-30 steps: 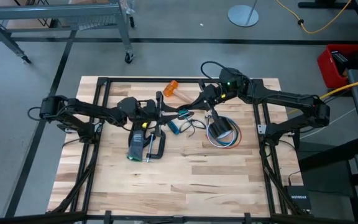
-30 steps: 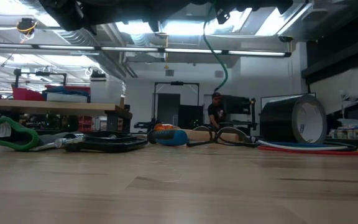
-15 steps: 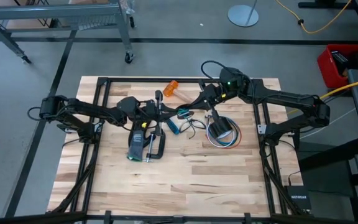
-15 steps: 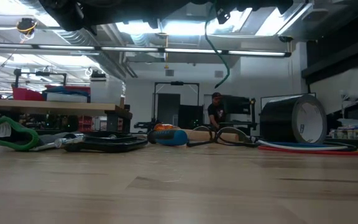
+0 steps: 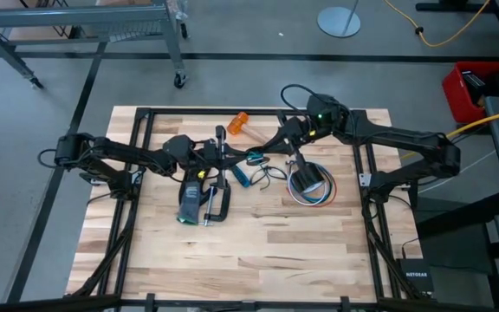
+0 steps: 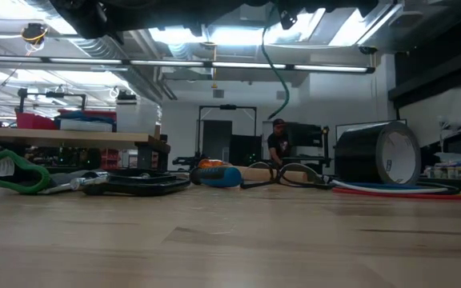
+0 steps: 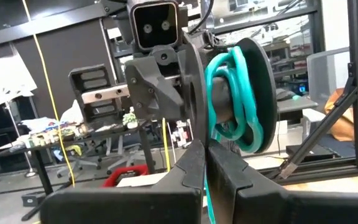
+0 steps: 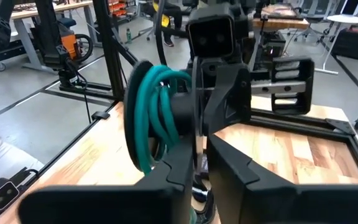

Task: Coil cords
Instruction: Coil the green wire onto the spool

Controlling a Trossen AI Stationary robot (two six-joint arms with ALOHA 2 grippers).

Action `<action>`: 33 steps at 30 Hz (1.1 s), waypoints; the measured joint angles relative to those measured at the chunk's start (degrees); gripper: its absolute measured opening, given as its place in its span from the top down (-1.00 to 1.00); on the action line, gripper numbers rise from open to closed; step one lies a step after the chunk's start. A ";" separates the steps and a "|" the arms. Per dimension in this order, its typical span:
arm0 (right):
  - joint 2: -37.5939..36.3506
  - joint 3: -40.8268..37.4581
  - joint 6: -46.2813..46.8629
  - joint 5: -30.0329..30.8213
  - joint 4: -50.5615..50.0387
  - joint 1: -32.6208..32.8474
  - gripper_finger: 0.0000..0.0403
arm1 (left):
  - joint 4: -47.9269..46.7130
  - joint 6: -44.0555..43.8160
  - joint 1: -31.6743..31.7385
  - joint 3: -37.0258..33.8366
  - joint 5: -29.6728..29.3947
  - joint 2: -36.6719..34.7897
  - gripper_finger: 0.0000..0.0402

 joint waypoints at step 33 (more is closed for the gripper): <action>-8.45 0.00 9.87 25.56 -16.28 0.02 0.66 | 9.75 -4.52 3.64 0.00 -21.60 -2.04 1.00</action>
